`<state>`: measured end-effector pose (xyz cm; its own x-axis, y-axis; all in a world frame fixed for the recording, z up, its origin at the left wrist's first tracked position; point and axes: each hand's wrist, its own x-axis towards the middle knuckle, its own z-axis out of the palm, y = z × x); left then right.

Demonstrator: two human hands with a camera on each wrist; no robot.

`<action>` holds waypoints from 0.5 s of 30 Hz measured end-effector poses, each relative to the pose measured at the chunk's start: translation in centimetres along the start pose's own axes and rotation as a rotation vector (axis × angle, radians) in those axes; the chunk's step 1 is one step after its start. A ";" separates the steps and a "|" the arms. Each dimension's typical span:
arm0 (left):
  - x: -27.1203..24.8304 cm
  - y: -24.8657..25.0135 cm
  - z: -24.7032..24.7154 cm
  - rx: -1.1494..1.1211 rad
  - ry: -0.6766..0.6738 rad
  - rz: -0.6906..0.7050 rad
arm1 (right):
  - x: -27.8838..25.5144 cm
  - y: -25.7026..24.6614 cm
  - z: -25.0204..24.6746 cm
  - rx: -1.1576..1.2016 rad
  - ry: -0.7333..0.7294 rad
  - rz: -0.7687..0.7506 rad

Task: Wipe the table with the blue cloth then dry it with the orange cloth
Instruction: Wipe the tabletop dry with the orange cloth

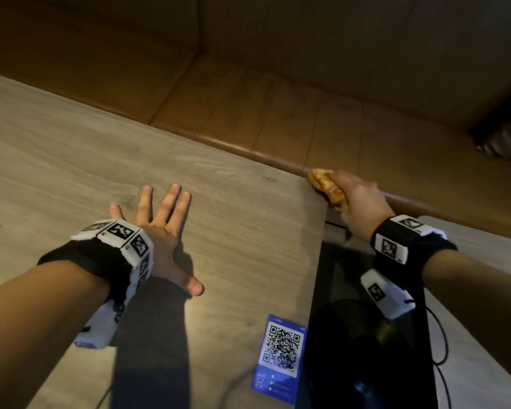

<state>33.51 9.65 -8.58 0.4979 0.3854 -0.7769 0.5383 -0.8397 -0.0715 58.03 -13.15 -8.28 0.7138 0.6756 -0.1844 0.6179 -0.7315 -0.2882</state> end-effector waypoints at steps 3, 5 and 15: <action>0.2 0.4 -0.1 0.010 -0.001 -0.010 | 0.2 -7.7 0.2 0.014 0.008 -0.359; 0.4 0.5 0.0 0.041 -0.008 -0.023 | -0.4 -13.7 2.1 -0.177 -0.213 -0.587; 0.6 0.0 0.2 -0.022 0.019 0.015 | -1.4 -4.9 4.2 -0.241 -0.264 -0.307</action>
<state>33.66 9.84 -9.20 0.5192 0.3802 -0.7654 0.5454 -0.8369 -0.0457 52.62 -10.10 -10.52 0.3965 0.8416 -0.3668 0.8689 -0.4730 -0.1460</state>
